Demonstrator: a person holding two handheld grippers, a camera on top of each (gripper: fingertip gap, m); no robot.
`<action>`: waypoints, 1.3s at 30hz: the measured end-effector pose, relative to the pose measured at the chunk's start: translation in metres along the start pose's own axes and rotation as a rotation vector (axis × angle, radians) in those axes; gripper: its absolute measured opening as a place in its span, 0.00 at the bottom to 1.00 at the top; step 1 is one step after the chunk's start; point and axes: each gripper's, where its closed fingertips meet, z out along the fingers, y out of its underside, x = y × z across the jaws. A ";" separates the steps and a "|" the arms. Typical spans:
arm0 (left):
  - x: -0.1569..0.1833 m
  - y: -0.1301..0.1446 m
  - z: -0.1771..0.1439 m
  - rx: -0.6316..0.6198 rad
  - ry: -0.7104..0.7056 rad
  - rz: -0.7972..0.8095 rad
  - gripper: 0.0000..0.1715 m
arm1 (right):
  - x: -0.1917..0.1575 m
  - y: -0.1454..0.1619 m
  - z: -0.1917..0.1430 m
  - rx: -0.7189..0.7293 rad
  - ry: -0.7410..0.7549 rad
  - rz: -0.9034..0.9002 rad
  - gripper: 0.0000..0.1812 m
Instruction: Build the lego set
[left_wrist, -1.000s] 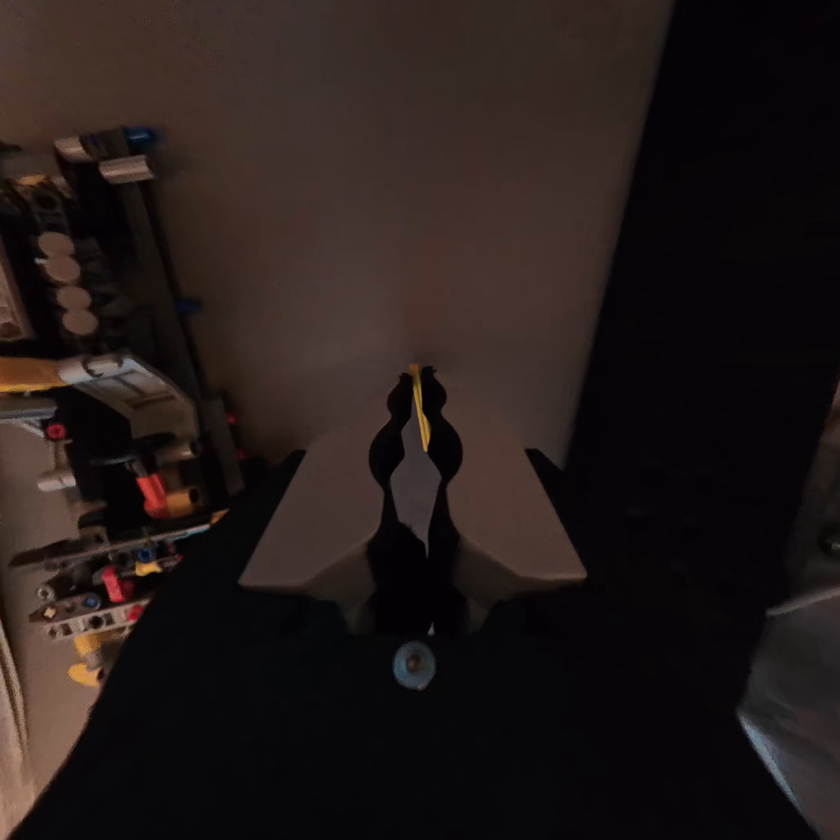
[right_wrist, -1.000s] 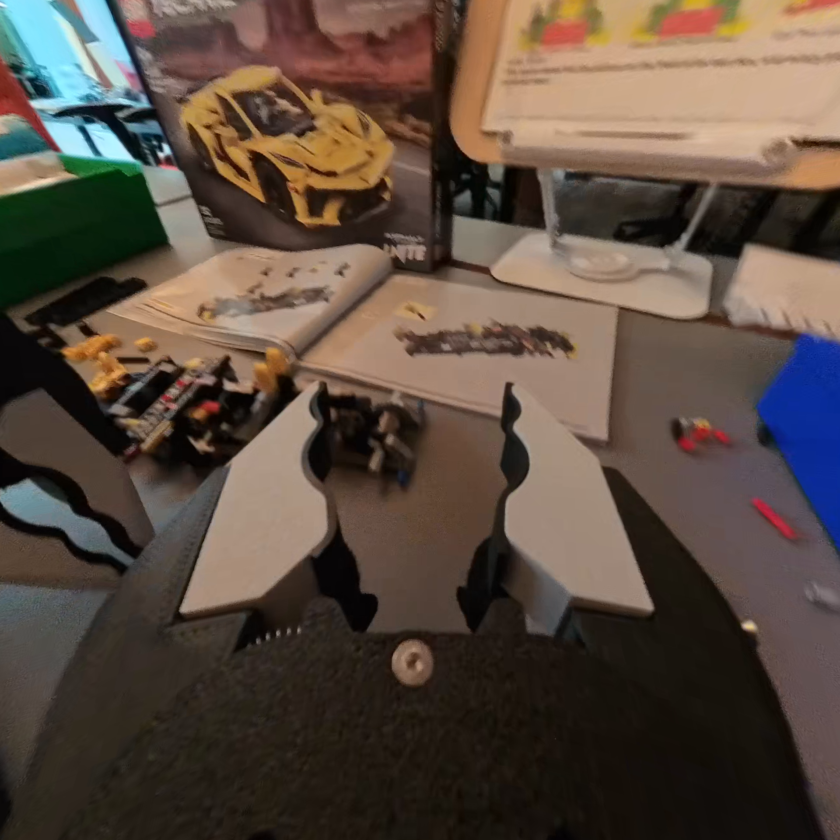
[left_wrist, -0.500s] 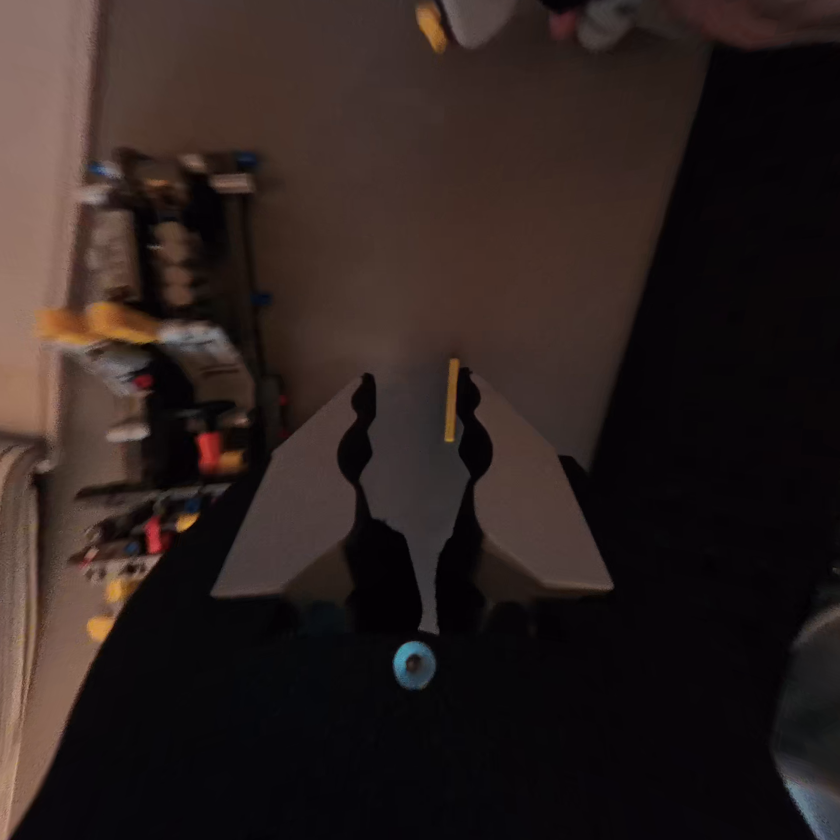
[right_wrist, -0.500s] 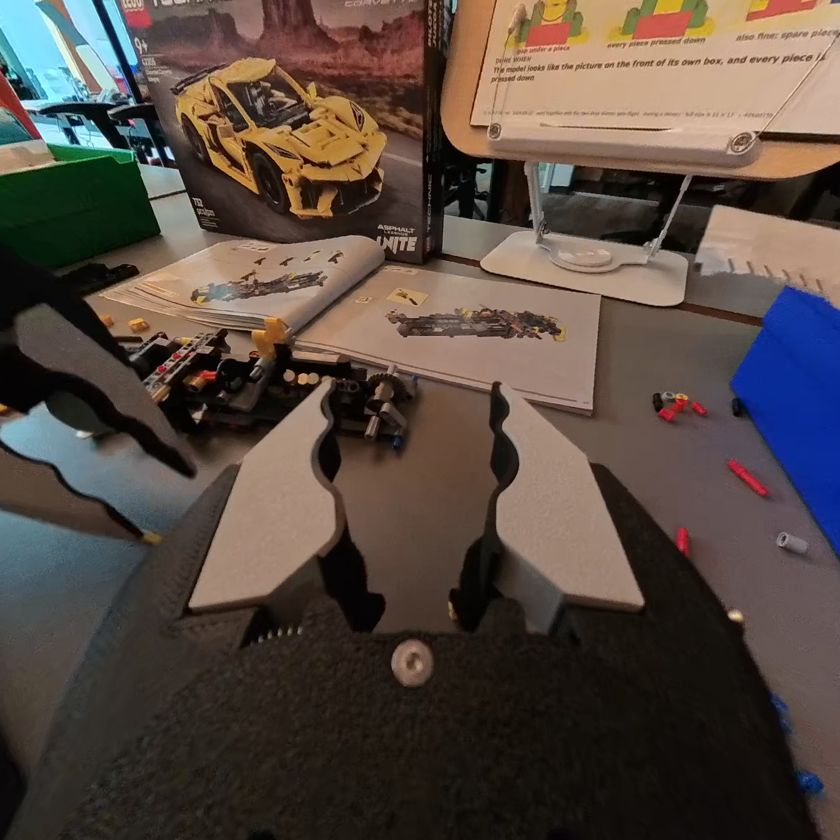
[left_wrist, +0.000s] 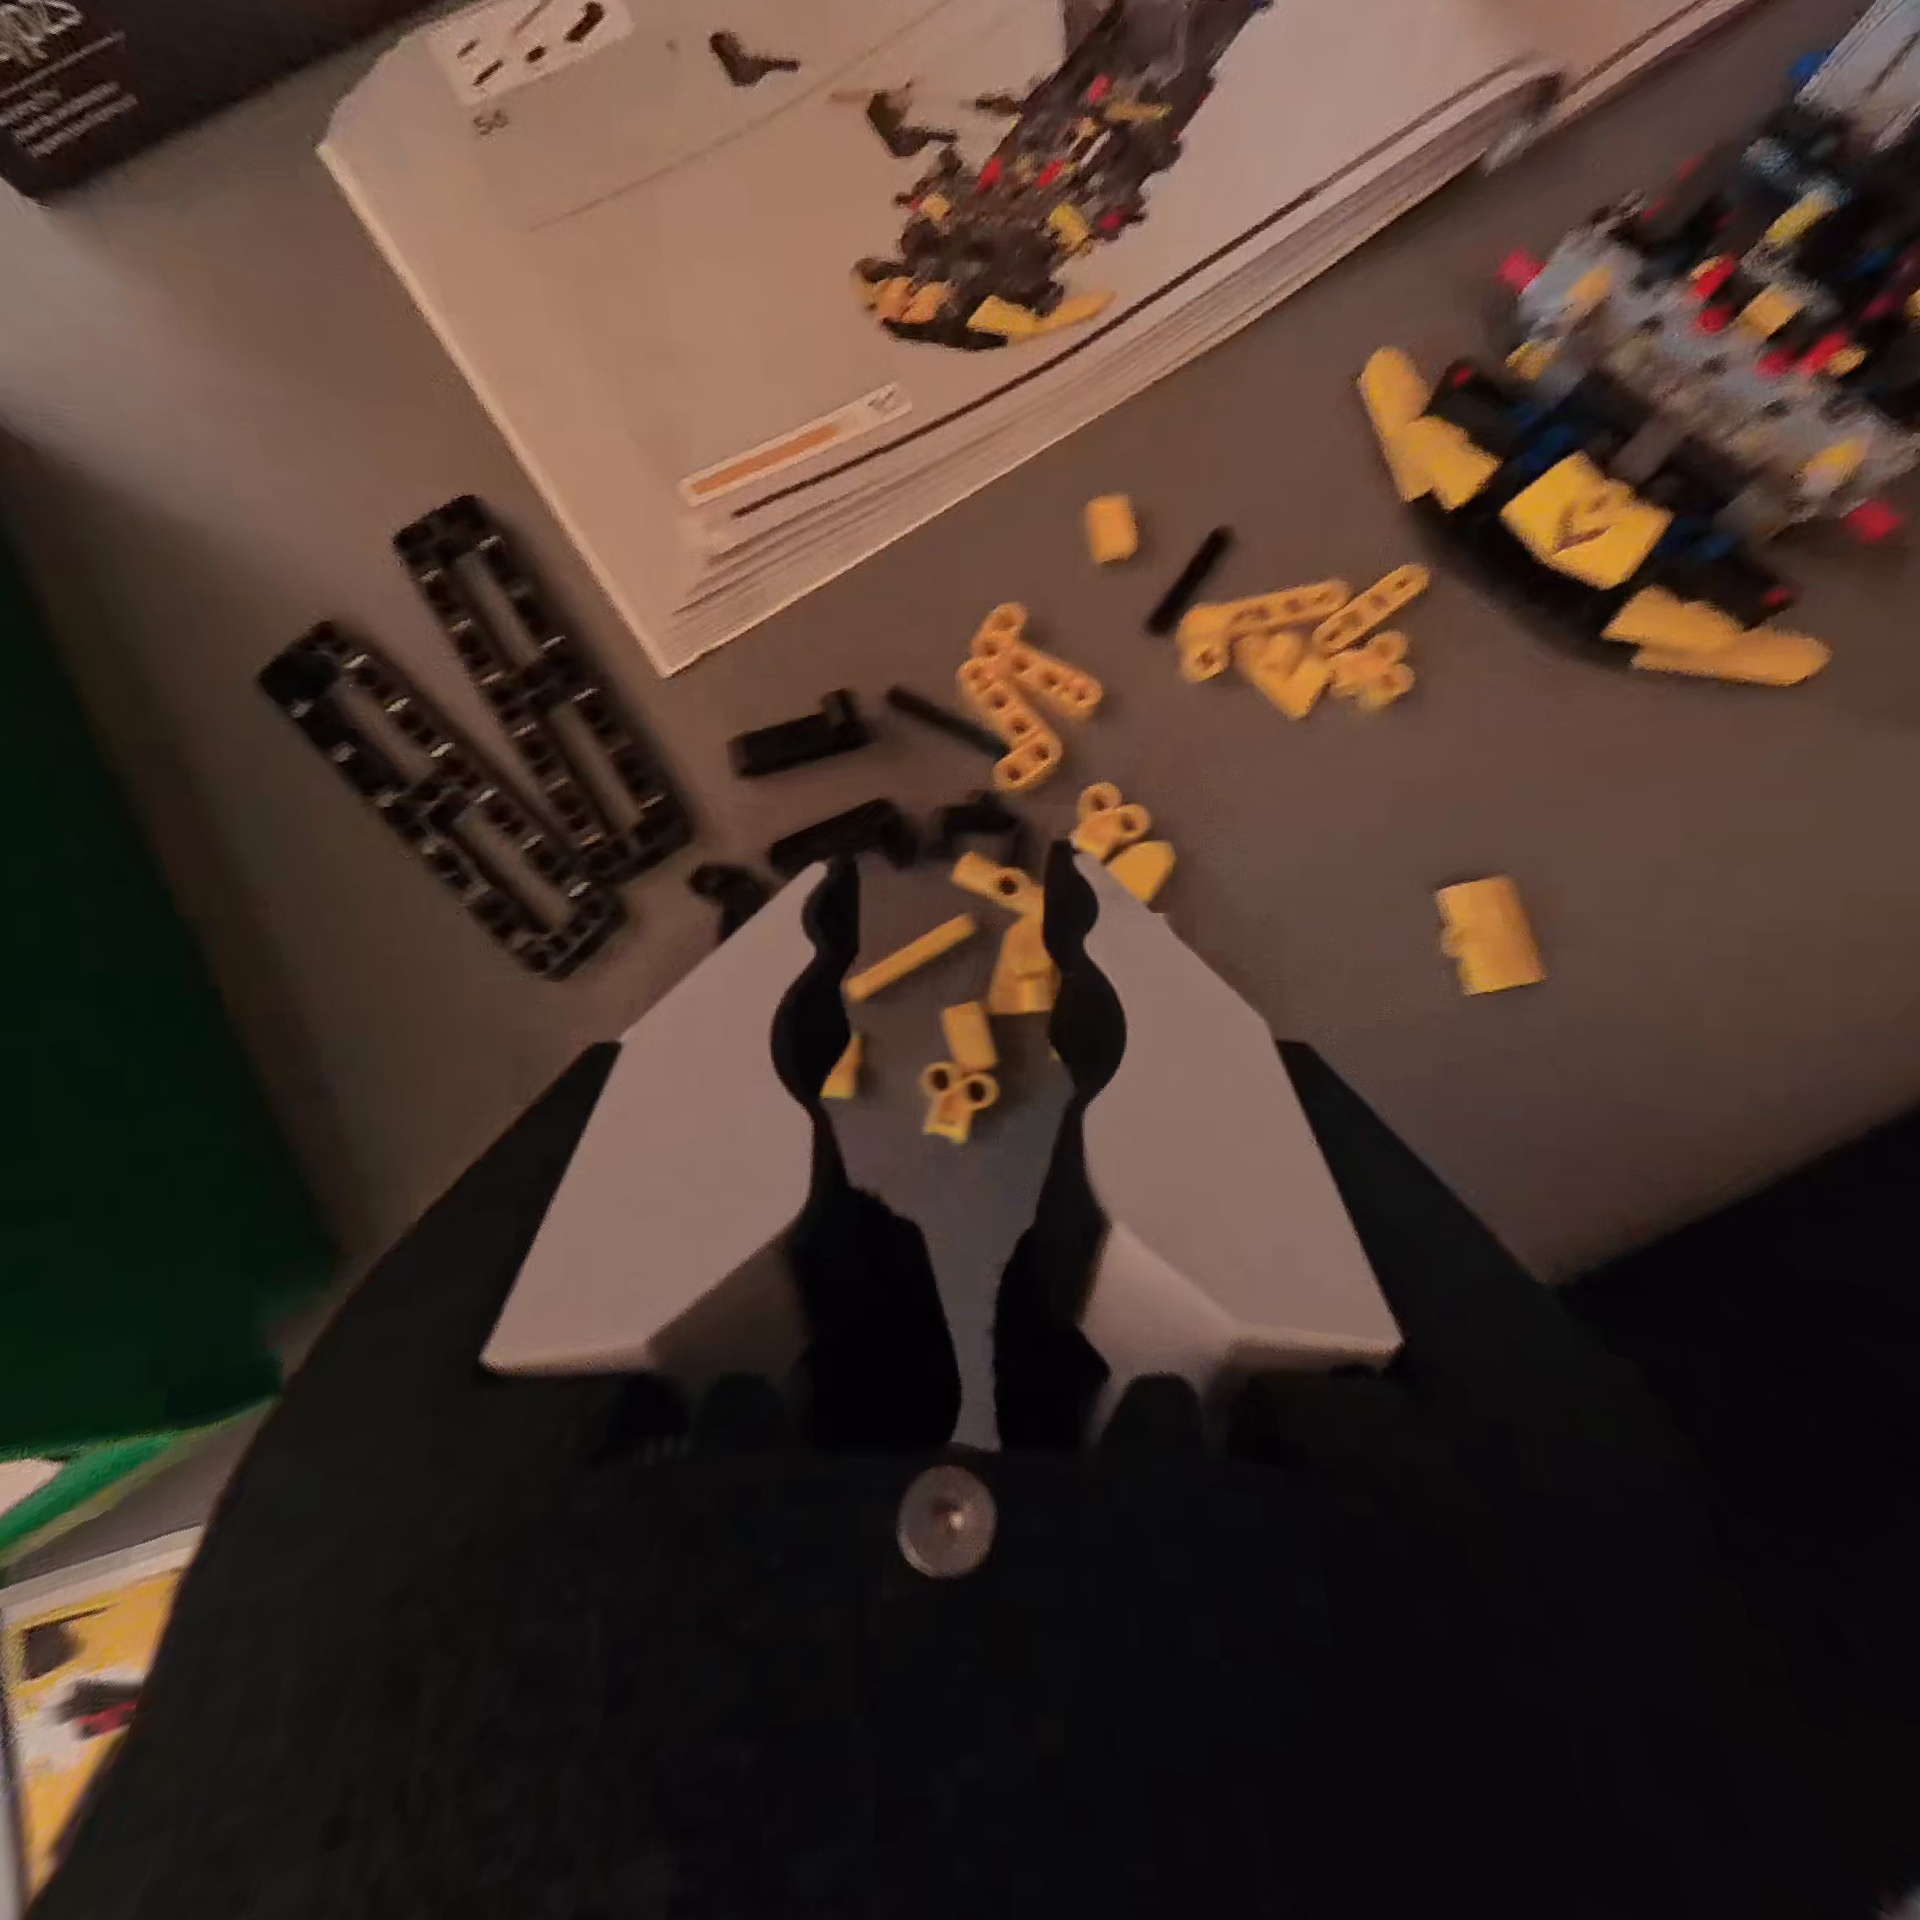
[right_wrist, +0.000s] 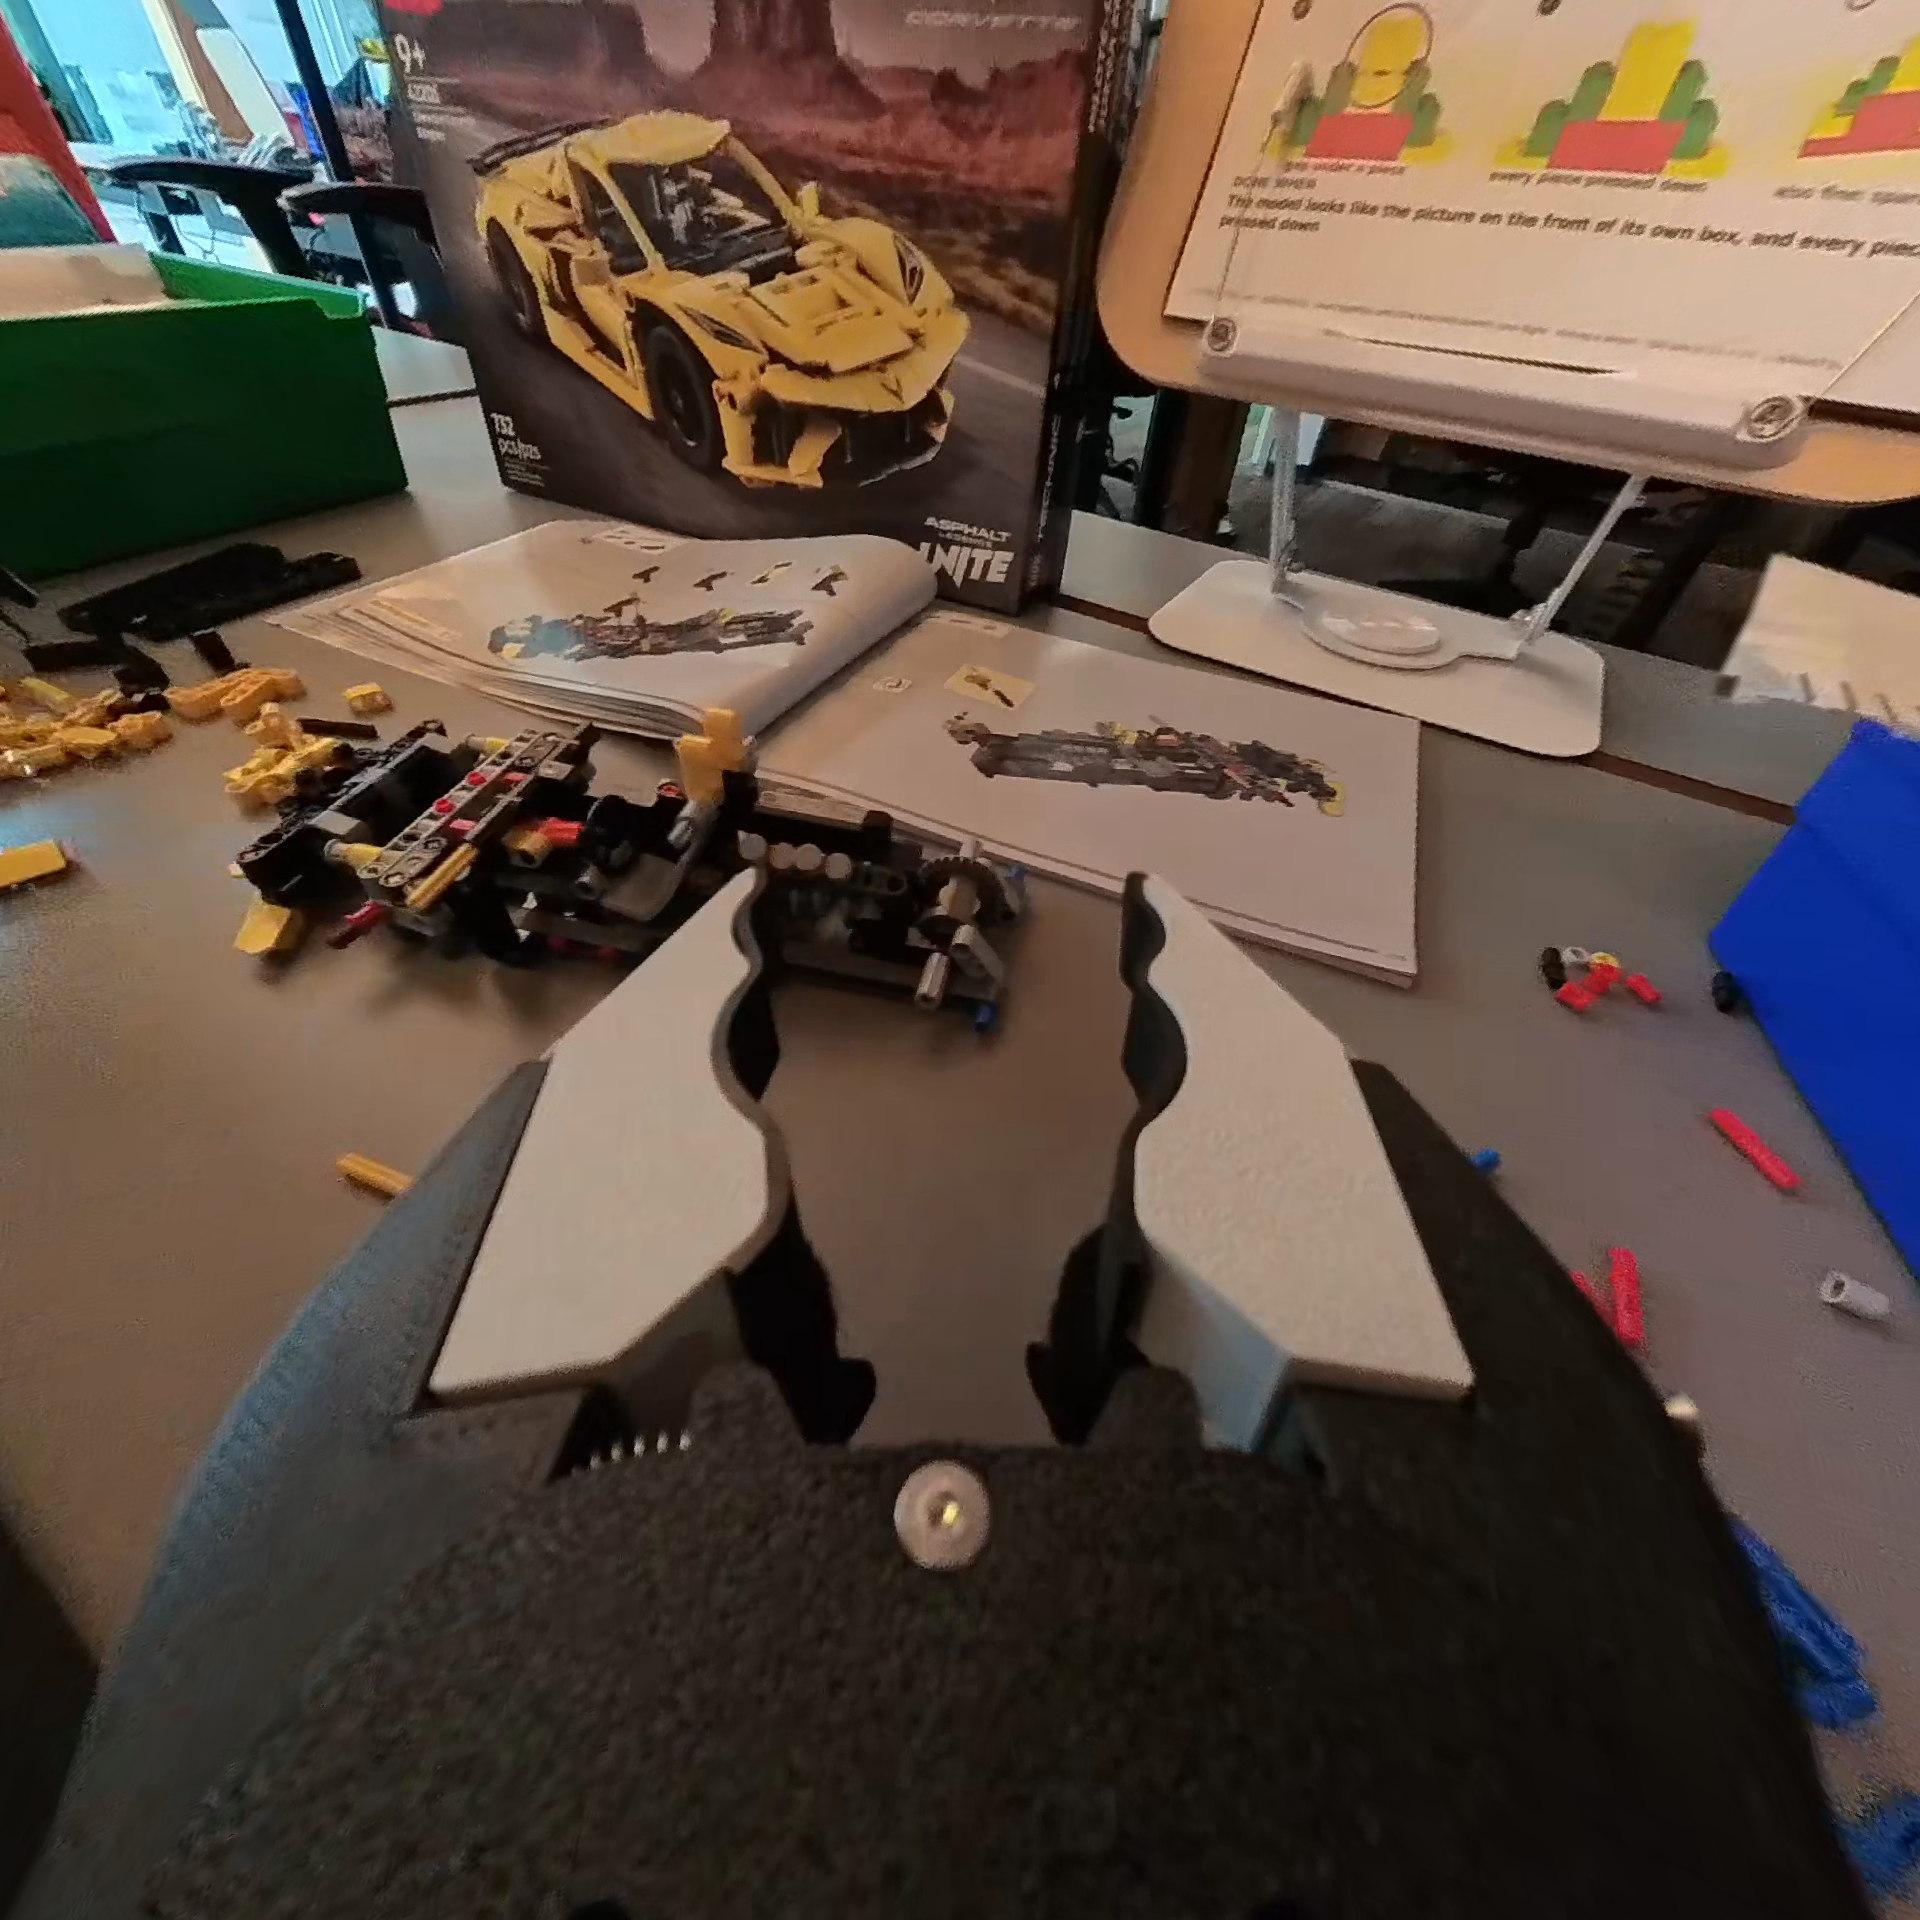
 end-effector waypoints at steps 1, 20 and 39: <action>-0.009 0.003 0.002 -0.010 -0.028 0.016 0.18 | -0.002 0.001 0.001 -0.005 -0.002 0.000 0.36; -0.045 0.006 0.007 -0.017 -0.055 0.028 0.03 | 0.001 -0.002 -0.002 0.025 -0.004 0.066 0.33; 0.249 -0.053 0.051 -0.019 0.461 0.419 0.03 | 0.003 0.002 -0.006 -0.010 -0.003 0.155 0.27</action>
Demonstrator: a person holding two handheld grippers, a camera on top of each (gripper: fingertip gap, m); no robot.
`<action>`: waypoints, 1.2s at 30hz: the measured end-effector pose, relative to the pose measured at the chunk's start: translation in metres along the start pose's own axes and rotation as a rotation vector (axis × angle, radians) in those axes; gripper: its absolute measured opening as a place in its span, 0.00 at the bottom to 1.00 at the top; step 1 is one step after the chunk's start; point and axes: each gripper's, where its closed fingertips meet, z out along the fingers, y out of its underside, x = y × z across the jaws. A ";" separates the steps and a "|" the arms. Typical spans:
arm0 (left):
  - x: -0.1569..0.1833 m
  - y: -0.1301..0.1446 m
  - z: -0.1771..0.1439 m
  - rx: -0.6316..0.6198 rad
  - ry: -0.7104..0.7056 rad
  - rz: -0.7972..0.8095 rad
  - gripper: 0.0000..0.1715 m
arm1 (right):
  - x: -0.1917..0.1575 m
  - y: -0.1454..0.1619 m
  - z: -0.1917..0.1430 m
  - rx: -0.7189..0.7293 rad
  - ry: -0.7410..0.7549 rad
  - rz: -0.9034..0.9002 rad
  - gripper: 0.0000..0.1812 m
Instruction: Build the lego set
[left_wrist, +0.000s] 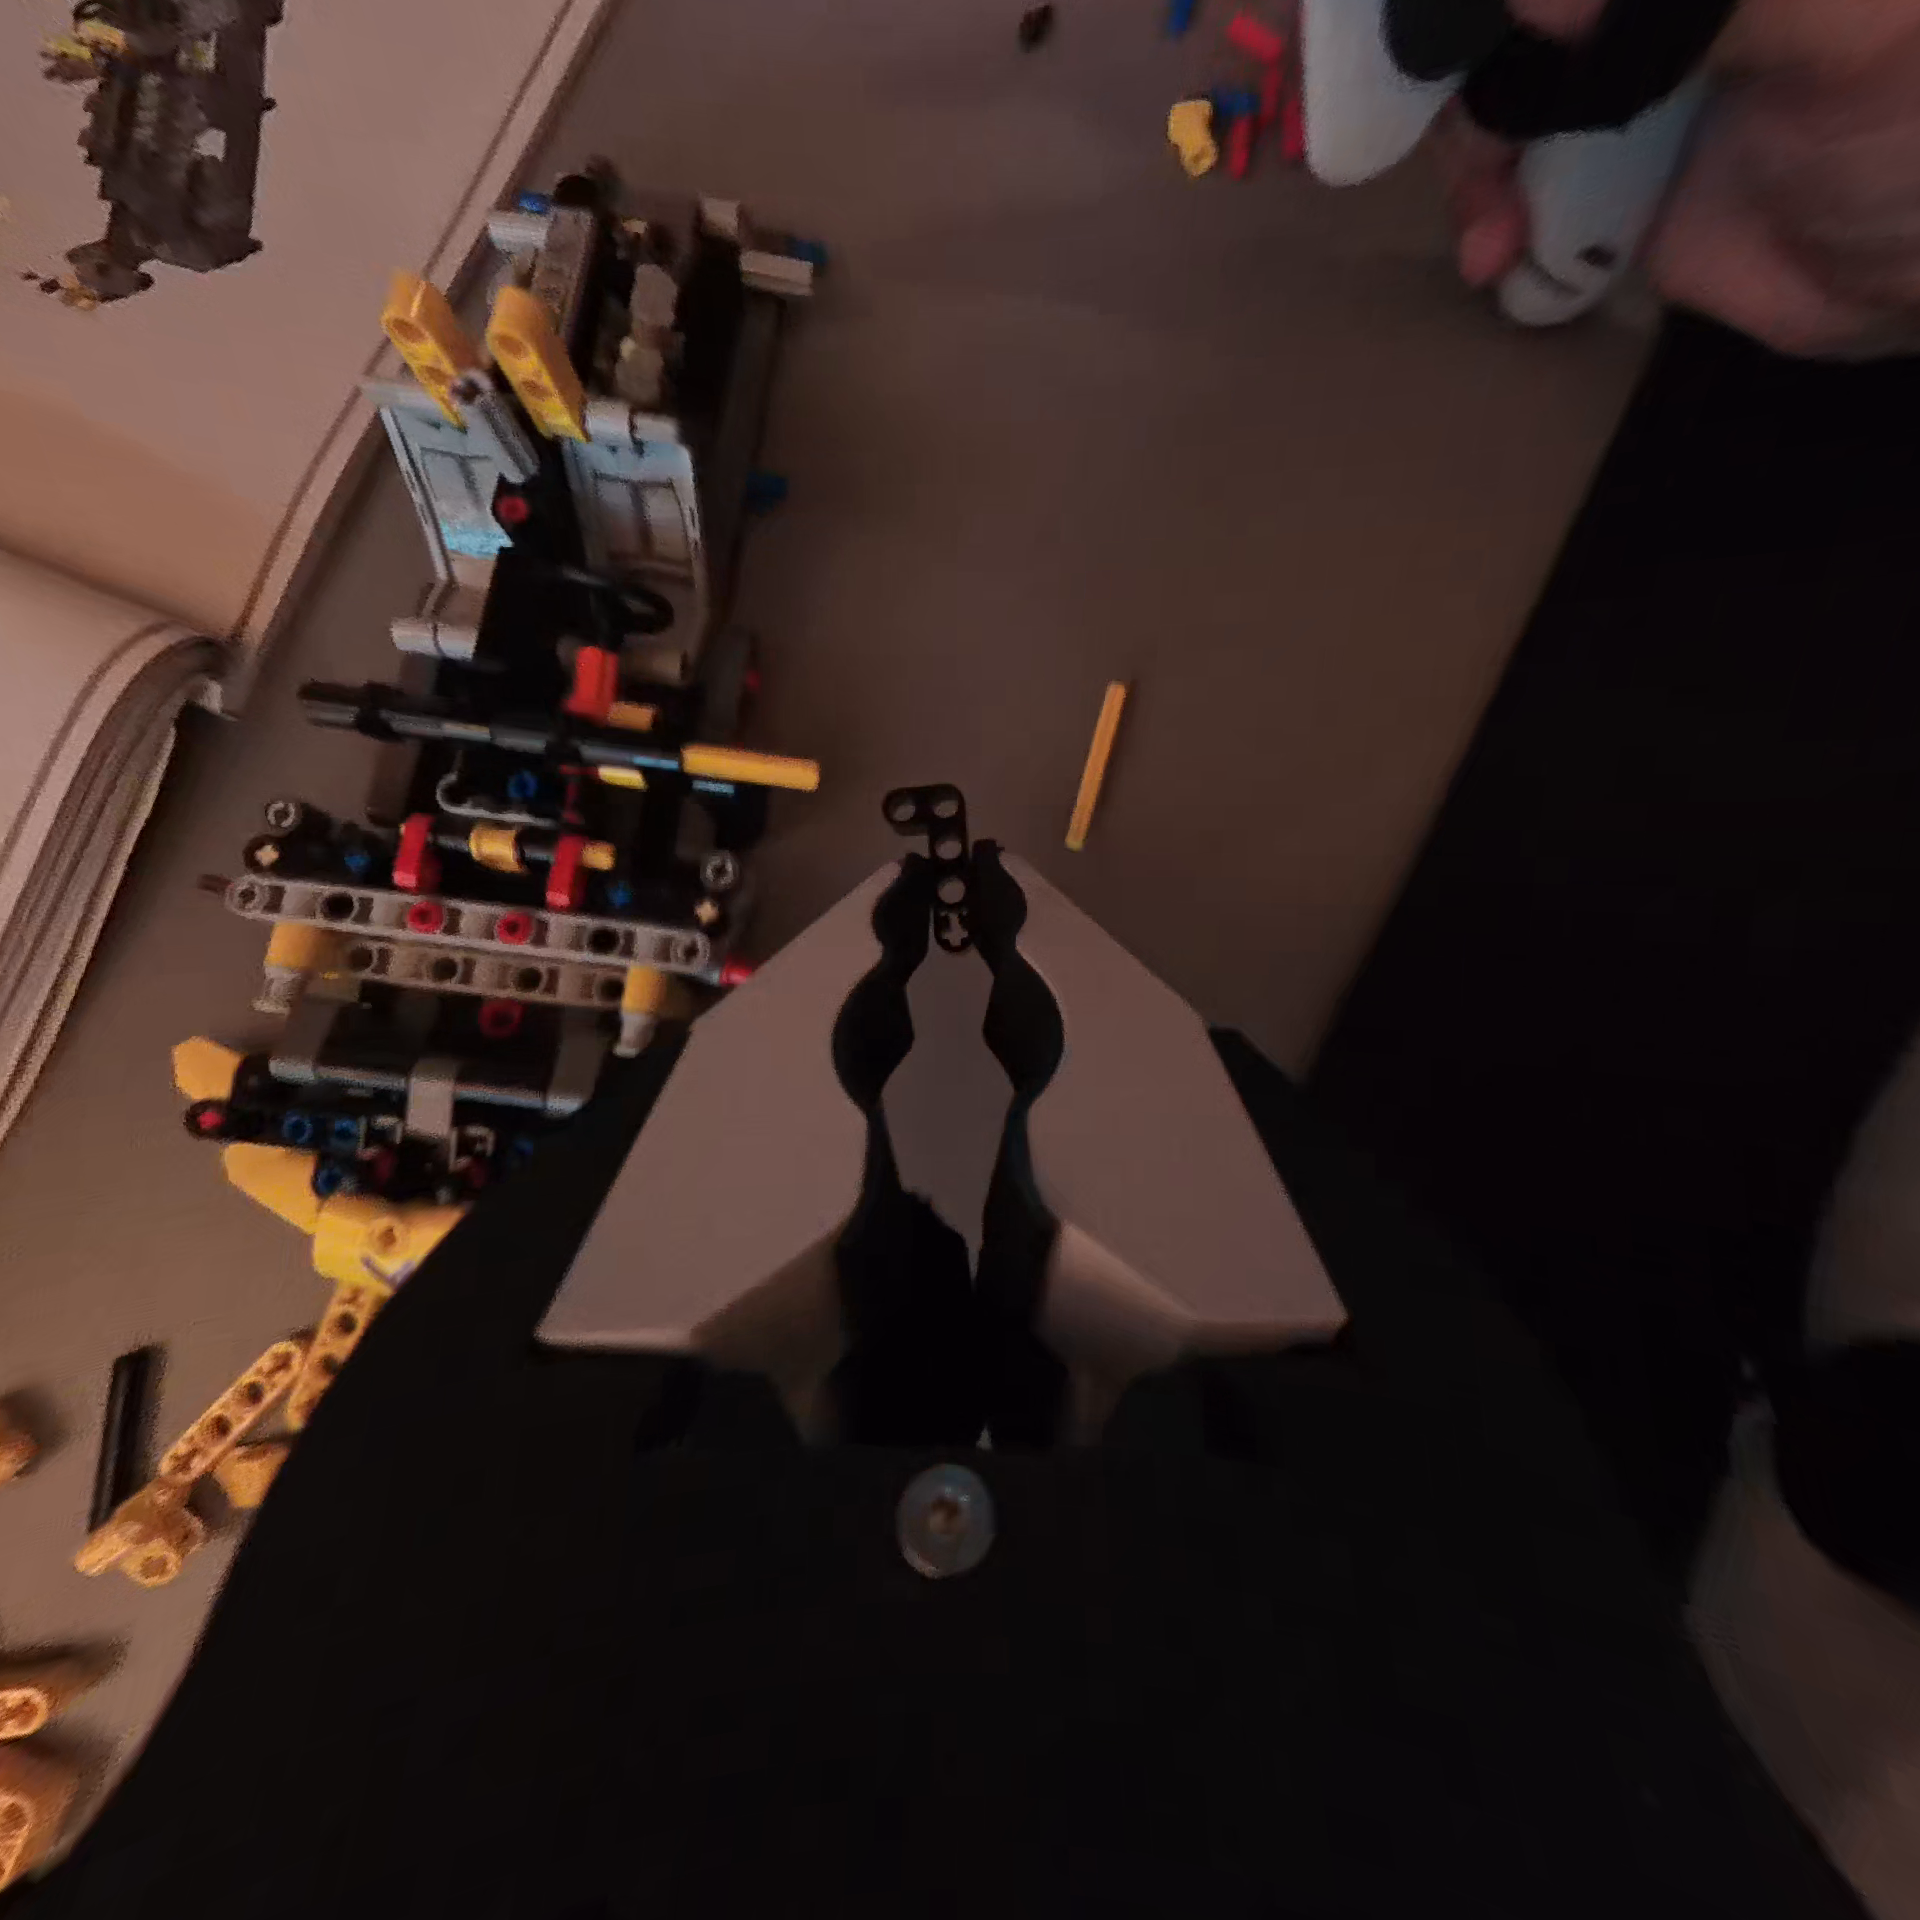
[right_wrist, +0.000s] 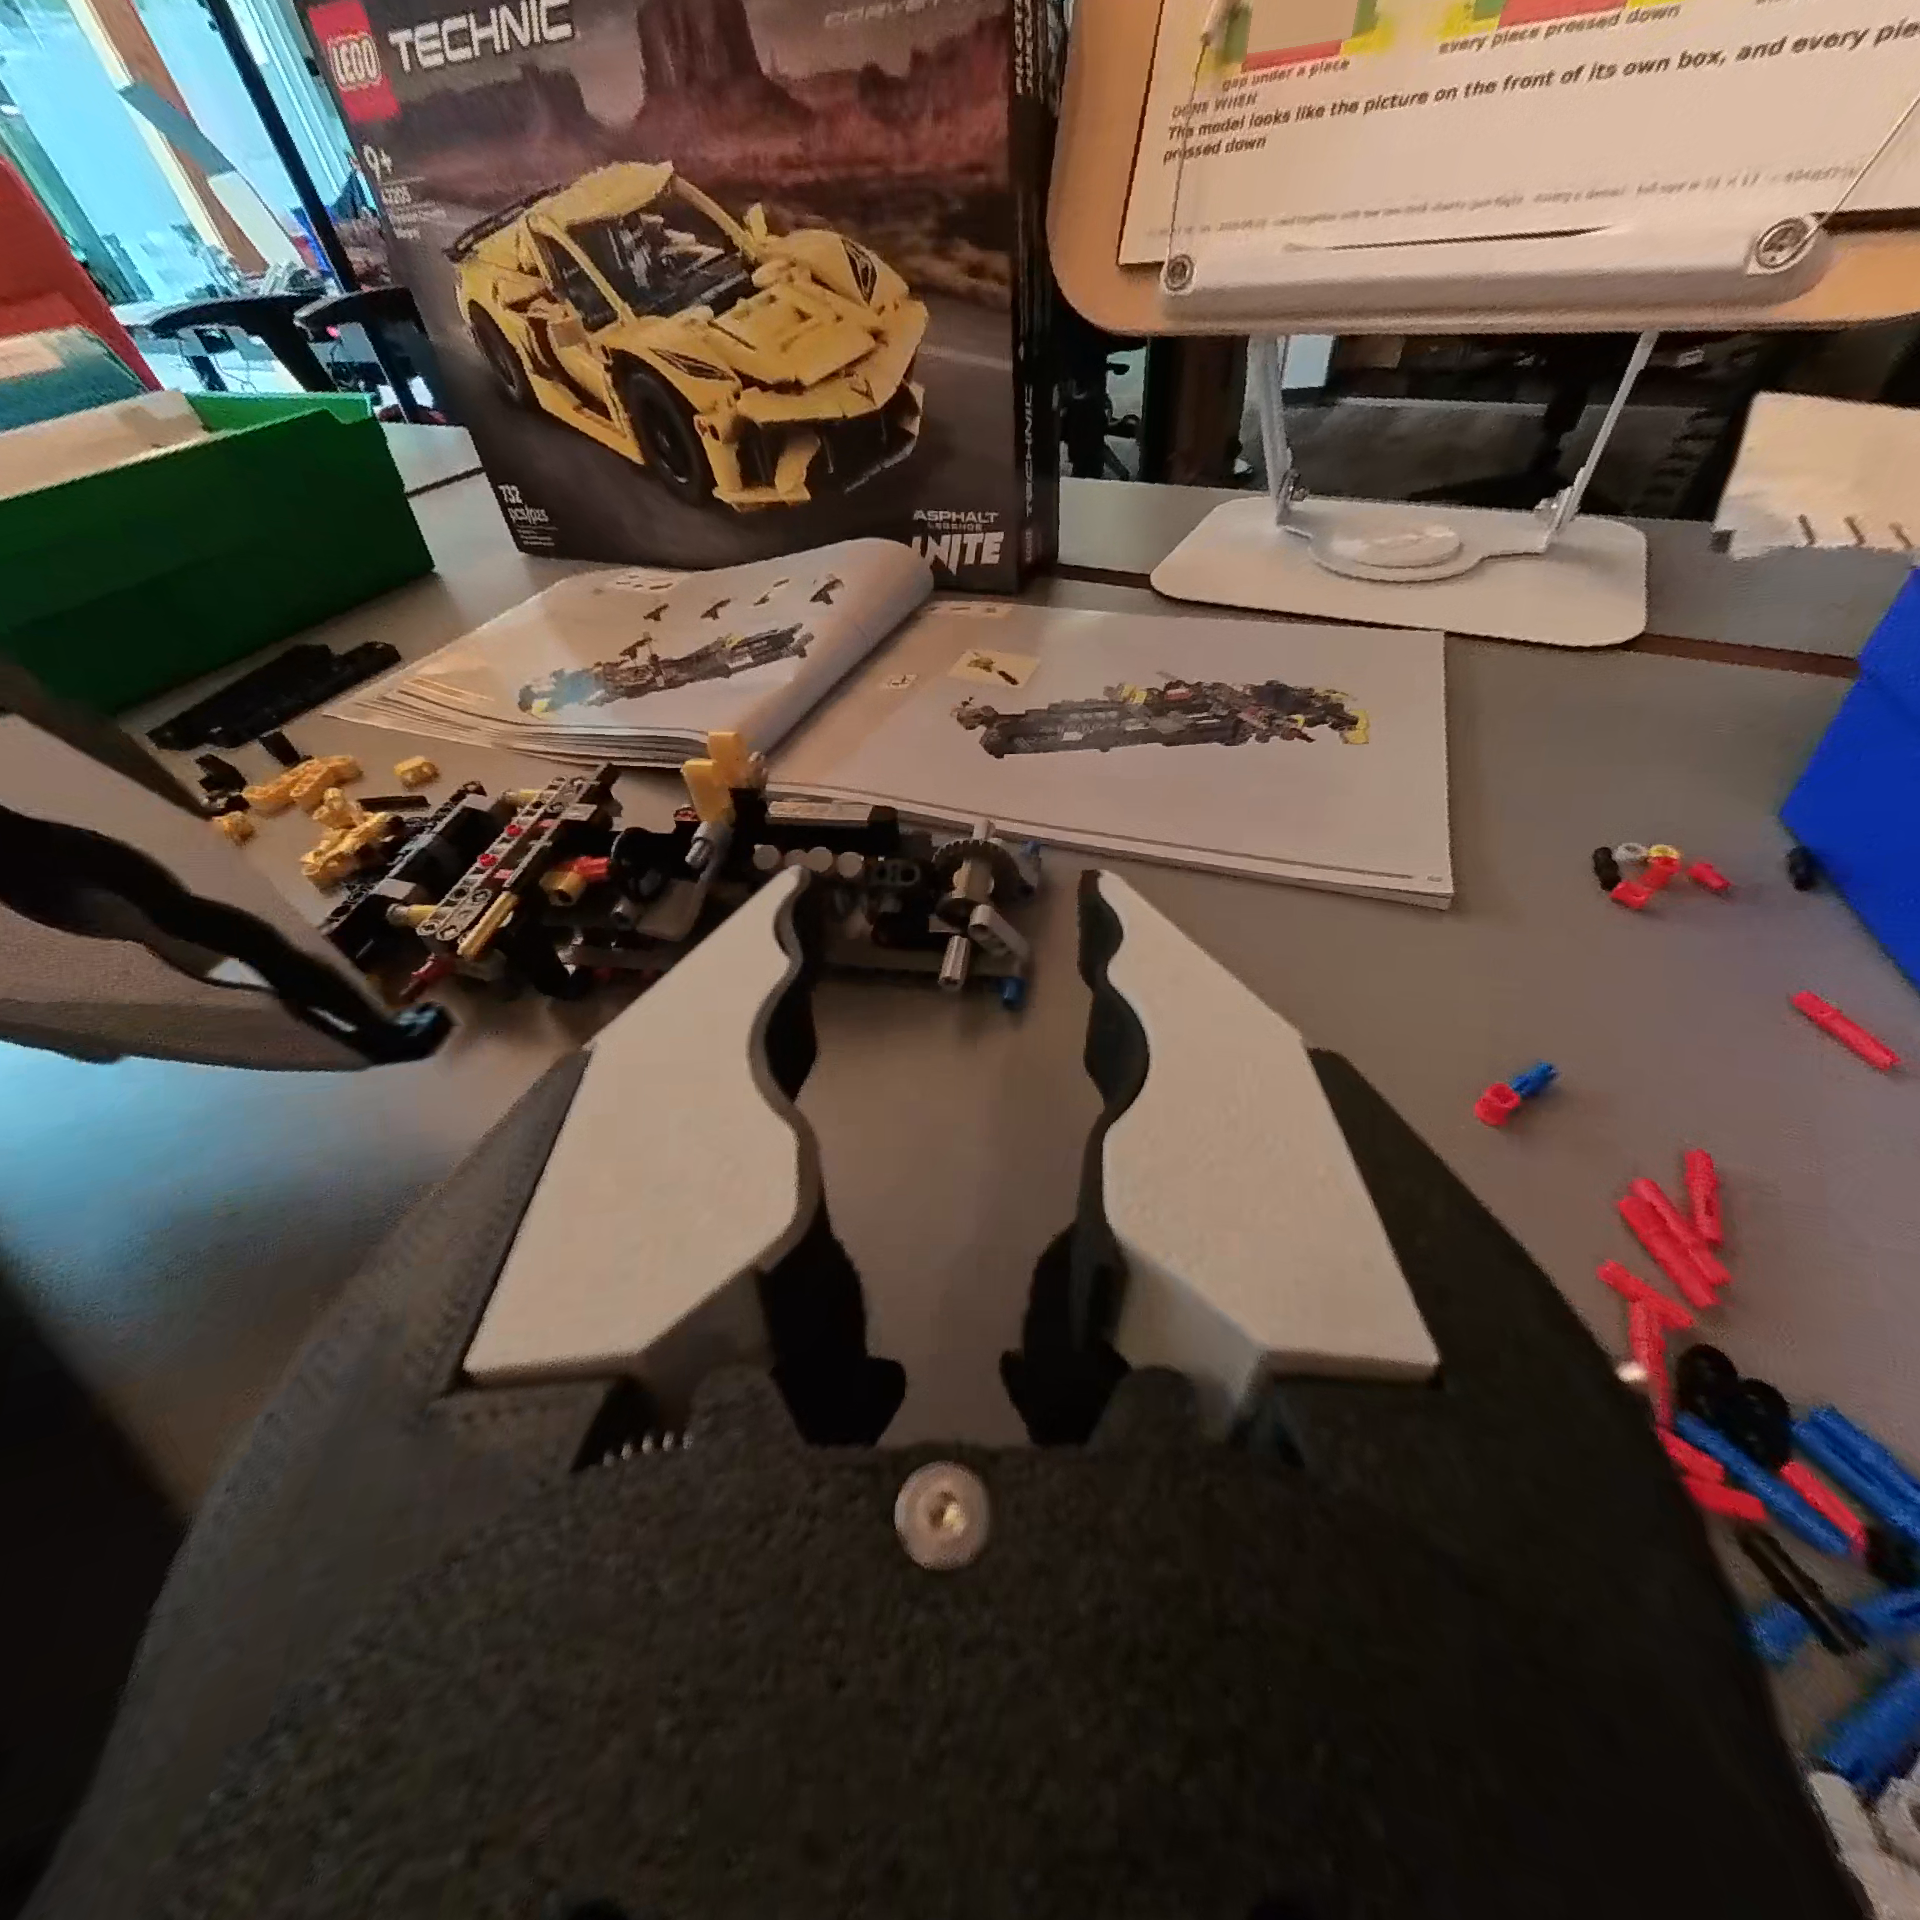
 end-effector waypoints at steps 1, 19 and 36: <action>0.001 -0.004 0.005 -0.007 -0.007 -0.015 0.03 | -0.001 -0.001 0.000 0.003 -0.005 0.001 0.27; 0.009 -0.024 0.057 -0.099 -0.046 -0.014 0.05 | -0.003 -0.013 -0.008 0.090 -0.077 0.075 0.28; -0.125 -0.018 -0.098 0.360 -0.281 -0.261 0.15 | 0.082 0.013 -0.082 -0.269 0.178 -0.113 0.30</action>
